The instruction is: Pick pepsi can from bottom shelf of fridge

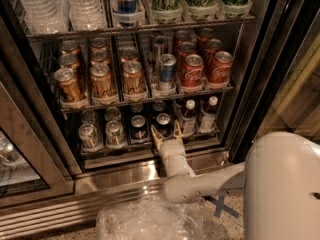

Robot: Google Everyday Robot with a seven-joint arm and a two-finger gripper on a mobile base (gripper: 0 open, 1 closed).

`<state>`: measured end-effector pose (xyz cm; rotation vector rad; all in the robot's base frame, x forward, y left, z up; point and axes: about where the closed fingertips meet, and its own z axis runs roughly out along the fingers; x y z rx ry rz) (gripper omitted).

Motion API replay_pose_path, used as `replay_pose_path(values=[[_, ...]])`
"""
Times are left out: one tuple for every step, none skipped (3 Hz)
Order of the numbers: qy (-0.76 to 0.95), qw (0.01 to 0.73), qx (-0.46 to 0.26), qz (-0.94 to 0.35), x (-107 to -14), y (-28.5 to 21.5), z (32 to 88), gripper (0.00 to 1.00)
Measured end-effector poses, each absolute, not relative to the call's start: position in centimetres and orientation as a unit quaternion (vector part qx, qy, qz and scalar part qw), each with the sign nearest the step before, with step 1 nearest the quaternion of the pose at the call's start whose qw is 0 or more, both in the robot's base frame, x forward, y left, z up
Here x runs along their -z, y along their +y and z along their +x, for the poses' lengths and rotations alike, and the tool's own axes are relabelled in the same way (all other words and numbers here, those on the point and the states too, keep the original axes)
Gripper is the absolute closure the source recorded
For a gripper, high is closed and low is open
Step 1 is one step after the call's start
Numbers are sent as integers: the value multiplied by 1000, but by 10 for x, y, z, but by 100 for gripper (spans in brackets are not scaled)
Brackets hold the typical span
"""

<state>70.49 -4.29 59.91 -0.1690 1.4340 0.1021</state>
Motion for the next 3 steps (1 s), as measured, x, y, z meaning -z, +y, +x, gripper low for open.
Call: replay_pose_path(values=[[663, 744, -48, -73, -592, -44, 718, 35], [663, 743, -50, -71, -590, -43, 729, 54], [660, 746, -54, -70, -592, -39, 730, 69]])
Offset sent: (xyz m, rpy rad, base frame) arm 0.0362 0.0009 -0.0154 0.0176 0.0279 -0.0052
